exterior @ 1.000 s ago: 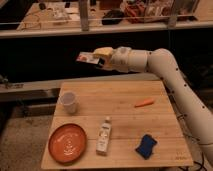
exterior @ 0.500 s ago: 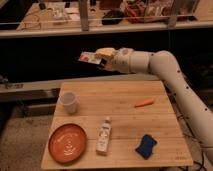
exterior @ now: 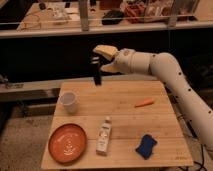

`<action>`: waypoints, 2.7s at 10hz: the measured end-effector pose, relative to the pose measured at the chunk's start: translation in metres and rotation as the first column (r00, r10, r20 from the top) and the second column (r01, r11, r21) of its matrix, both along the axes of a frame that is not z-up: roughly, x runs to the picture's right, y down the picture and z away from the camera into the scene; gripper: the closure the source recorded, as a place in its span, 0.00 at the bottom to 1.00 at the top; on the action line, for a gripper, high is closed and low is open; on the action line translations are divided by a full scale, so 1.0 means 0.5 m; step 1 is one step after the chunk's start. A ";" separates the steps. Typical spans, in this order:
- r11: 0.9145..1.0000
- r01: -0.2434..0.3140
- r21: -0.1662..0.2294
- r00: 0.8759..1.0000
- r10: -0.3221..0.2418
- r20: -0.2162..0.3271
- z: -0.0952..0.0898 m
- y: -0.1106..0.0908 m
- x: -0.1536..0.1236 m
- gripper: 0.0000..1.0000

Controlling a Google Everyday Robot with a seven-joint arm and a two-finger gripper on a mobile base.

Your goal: Knock the eraser over

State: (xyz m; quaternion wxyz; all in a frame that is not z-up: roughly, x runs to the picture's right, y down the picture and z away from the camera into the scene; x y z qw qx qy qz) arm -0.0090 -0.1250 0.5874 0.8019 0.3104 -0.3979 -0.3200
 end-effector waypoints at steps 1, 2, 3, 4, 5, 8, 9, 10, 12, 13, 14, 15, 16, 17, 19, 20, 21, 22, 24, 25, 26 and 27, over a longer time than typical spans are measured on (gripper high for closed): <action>1.000 0.004 0.011 1.000 -0.004 -0.022 -0.002 0.003 0.001 0.20; 1.000 0.007 0.016 0.999 -0.007 -0.040 -0.002 0.005 -0.001 0.20; 1.000 0.011 0.018 0.998 -0.010 -0.057 -0.002 0.005 -0.005 0.20; 1.000 0.018 0.017 0.996 -0.016 -0.087 0.001 0.008 -0.011 0.20; 1.000 0.019 0.014 0.994 -0.017 -0.110 0.003 0.009 -0.011 0.20; 1.000 0.022 -0.018 0.984 -0.025 -0.175 0.018 0.014 -0.011 0.20; 0.998 0.034 -0.045 0.976 -0.042 -0.213 0.025 0.016 -0.016 0.20; 0.997 0.039 -0.062 0.970 -0.052 -0.238 0.032 0.018 -0.023 0.20; 0.997 0.036 -0.062 0.969 -0.050 -0.241 0.033 0.017 -0.020 0.20; 0.997 0.034 -0.062 0.969 -0.048 -0.242 0.033 0.017 -0.018 0.20; 0.997 0.035 -0.062 0.969 -0.049 -0.241 0.033 0.018 -0.019 0.20; 0.997 0.037 -0.062 0.969 -0.051 -0.240 0.033 0.018 -0.022 0.20; 0.997 0.037 -0.062 0.970 -0.051 -0.240 0.033 0.017 -0.022 0.20; 0.997 0.037 -0.062 0.970 -0.051 -0.239 0.033 0.018 -0.022 0.20; 0.997 0.037 -0.062 0.969 -0.051 -0.240 0.033 0.018 -0.022 0.20; 0.997 0.037 -0.062 0.970 -0.051 -0.240 0.033 0.018 -0.022 0.20; 0.997 0.036 -0.062 0.969 -0.050 -0.240 0.033 0.018 -0.021 0.20; 0.997 0.036 -0.062 0.970 -0.050 -0.240 0.033 0.018 -0.021 0.20; 0.997 0.036 -0.062 0.970 -0.050 -0.240 0.033 0.018 -0.021 0.20; 0.997 0.036 -0.062 0.970 -0.050 -0.240 0.033 0.018 -0.020 0.20; 0.997 0.036 -0.062 0.970 -0.049 -0.239 0.033 0.017 -0.021 0.20; 0.997 0.036 -0.062 0.970 -0.049 -0.239 0.033 0.018 -0.020 0.20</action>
